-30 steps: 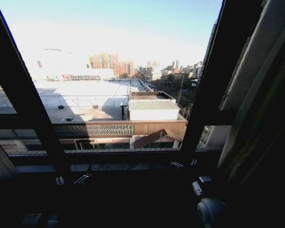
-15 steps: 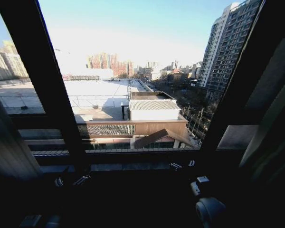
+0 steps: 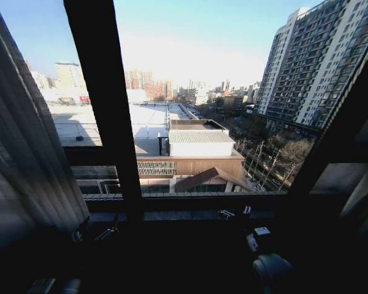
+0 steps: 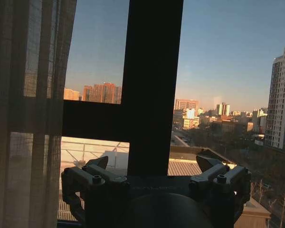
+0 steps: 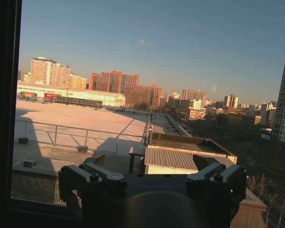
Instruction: Open the curtains by pulling them apart, changing their state from closed to fully open.
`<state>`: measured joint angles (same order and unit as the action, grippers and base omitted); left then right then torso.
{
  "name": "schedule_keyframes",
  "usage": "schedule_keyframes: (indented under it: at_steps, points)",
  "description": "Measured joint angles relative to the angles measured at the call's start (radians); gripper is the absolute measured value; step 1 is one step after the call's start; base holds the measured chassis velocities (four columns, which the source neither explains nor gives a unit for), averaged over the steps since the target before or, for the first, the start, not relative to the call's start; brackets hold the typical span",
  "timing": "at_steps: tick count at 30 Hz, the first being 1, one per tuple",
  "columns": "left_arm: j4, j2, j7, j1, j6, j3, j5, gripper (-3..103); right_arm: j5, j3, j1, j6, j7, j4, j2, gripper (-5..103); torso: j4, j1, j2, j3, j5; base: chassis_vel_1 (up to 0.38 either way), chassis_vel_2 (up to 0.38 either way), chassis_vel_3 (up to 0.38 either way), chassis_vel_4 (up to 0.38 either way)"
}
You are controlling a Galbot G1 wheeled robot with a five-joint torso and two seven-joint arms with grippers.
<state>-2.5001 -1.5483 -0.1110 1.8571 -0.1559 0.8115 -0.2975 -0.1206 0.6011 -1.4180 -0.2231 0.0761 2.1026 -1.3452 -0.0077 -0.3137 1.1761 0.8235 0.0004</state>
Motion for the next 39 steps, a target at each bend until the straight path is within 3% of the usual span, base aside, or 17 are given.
schedule_keyframes:
  at_steps: [32, 39]
  points:
    - [0.009, 0.001, 0.001, -0.037, 0.002, -0.006, -0.009, 100, 0.016, -0.027, 0.044, 0.035, -0.019, -0.064, -0.012, 100, 0.0001, 0.000, 0.000, 0.000, -0.0001, 0.308, 0.388, -0.306, -0.389]
    - [0.030, 0.033, 0.006, -0.056, -0.006, -0.023, -0.001, 100, 0.012, -0.026, 0.059, 0.036, -0.022, -0.072, -0.011, 100, 0.0002, 0.000, 0.000, 0.000, -0.0009, 0.163, 0.174, -0.147, -0.197]
